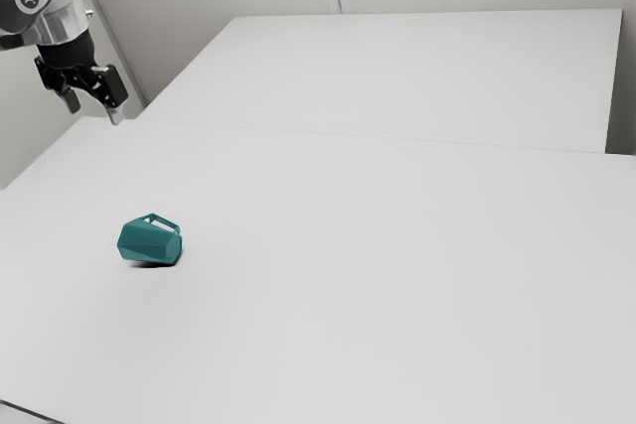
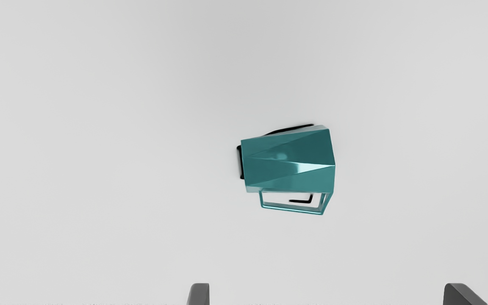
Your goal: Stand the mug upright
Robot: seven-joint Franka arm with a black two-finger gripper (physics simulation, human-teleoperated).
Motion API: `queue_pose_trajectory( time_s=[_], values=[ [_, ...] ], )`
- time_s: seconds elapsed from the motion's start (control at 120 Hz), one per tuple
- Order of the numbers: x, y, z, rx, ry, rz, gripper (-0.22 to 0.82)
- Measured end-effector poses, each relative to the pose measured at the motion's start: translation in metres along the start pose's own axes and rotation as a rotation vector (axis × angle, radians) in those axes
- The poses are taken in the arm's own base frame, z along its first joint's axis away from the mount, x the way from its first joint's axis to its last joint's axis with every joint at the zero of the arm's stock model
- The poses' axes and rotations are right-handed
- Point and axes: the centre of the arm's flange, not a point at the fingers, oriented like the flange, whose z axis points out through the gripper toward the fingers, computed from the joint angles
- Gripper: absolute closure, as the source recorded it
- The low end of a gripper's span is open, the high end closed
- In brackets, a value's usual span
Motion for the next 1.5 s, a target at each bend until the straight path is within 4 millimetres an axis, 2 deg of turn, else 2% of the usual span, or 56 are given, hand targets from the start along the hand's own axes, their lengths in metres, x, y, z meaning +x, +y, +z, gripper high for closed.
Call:
queue_pose_trajectory(
  time_s=[0.133, 0.358, 0.442, 0.575, 0.717, 0.958, 1.092, 1.233, 1.325, 1.5],
  values=[
    [0.000, 0.002, 0.003, 0.000, 0.002, -0.005, 0.00],
    [0.008, 0.017, 0.027, 0.022, 0.045, -0.039, 0.00],
    [0.022, 0.044, 0.043, 0.106, 0.056, -0.120, 0.00],
    [0.051, 0.093, 0.087, 0.262, 0.092, -0.281, 0.00],
    [0.058, 0.127, 0.132, 0.394, 0.117, -0.402, 0.00],
    [0.054, 0.171, 0.215, 0.587, 0.137, -0.575, 0.00],
    [0.034, 0.190, 0.251, 0.637, 0.132, -0.628, 0.00],
    [0.009, 0.211, 0.271, 0.643, 0.112, -0.649, 0.00],
    [0.002, 0.222, 0.284, 0.657, 0.109, -0.671, 0.00],
    [-0.002, 0.218, 0.312, 0.736, 0.145, -0.695, 0.00]
  ],
)
